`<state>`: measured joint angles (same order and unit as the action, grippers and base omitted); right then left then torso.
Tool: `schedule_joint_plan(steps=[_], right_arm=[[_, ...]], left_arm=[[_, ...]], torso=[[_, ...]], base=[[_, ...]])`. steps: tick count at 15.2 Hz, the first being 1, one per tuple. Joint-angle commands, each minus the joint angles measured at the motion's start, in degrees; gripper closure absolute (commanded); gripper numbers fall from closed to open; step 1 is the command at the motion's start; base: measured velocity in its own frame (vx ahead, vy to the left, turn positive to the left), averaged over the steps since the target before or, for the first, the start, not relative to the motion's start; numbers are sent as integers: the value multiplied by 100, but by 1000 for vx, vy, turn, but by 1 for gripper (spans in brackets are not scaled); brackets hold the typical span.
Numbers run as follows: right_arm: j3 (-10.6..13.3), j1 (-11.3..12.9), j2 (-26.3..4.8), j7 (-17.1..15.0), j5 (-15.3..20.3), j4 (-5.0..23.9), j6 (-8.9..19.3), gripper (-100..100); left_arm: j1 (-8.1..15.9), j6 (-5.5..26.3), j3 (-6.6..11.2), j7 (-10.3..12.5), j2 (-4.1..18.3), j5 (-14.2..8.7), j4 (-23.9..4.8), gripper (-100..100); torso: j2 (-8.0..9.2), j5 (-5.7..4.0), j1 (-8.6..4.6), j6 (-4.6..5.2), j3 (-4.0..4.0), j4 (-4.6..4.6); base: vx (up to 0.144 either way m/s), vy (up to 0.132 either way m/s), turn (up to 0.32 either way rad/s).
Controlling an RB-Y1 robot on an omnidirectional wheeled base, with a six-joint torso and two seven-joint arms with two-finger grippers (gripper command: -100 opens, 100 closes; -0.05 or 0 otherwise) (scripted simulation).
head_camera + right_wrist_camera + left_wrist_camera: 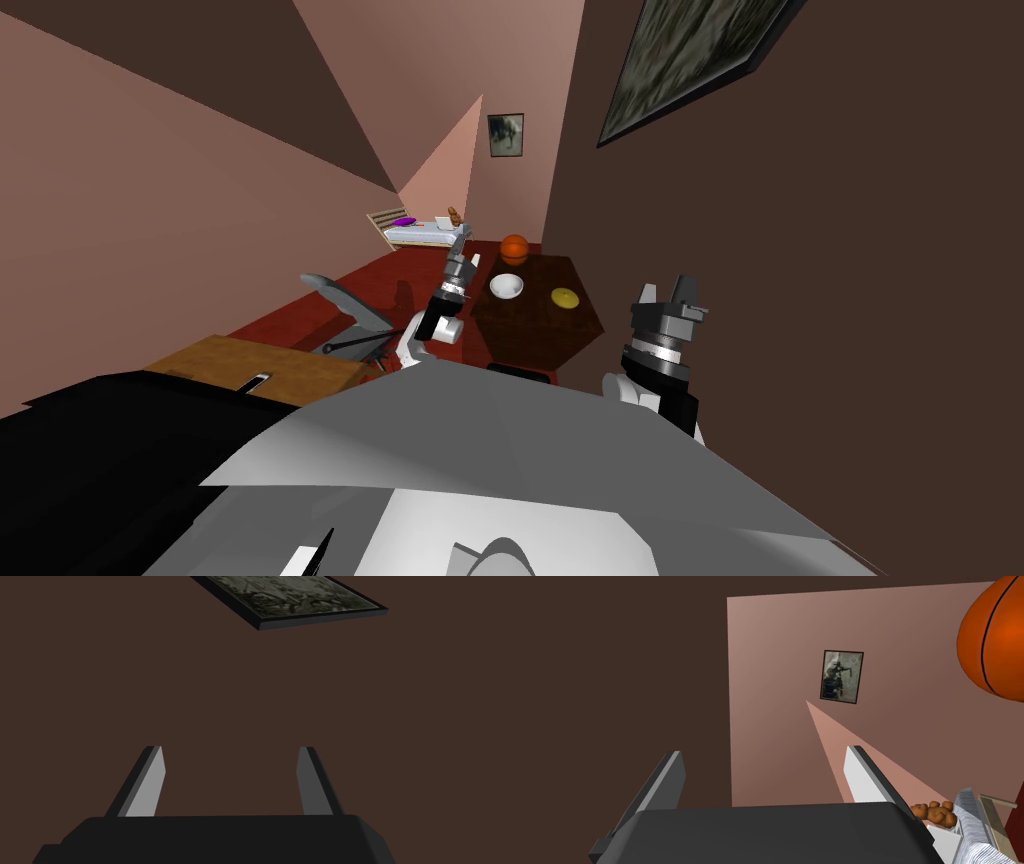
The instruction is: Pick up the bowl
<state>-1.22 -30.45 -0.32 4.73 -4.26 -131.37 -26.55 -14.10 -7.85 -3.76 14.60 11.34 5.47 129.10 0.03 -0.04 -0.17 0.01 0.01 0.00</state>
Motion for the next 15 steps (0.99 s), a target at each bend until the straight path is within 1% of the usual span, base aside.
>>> schedule_joint_plan(steps=[1,2,3,5,6,7,10,11,12,15], right_arm=[[0,0,0,0,0,0,0,0],[0,0,0,0,0,0,0,0],[0,0,0,0,0,0,0,0],[0,0,0,0,0,0,0,0],[0,0,0,0,0,0,0,0],[0,0,0,0,0,0,0,0],[0,0,0,0,0,0,0,0],[0,0,0,0,0,0,0,0],[0,0,0,0,0,0,0,0],[0,0,0,0,0,0,0,0]], left_arm=[[71,286,11,42,41,-21,-35,-100],[71,319,11,42,41,-21,-35,-100],[263,493,-14,121,103,-47,-47,-100],[263,723,-14,121,103,-47,-47,-100],[263,783,-14,121,103,-47,-47,-100],[461,941,-37,201,156,-75,-61,-100],[461,1266,-37,201,156,-75,-61,-100],[461,1266,-37,201,156,-75,-61,-100],[661,1471,-57,281,200,-103,-78,-100],[661,1762,-57,281,200,-103,-78,-100]], torso=[[0,0,0,0,0,0],[0,0,3,-1,0,0],[-1,1,7,-1,0,0],[0,1,4,0,0,0],[0,1,4,-1,0,0],[-1,1,7,-1,0,0],[1,1,5,-1,1,0],[0,2,8,-1,0,0],[0,2,12,-1,0,0],[1,1,7,-1,1,0]], base=[[-12,-30,-3],[-6,-17,0],[-11,-27,-10],[-10,-31,-9],[-5,-17,1],[-11,-29,-14],[-12,-25,-8],[-4,-5,2],[-13,-19,-18],[-13,-22,-13]])
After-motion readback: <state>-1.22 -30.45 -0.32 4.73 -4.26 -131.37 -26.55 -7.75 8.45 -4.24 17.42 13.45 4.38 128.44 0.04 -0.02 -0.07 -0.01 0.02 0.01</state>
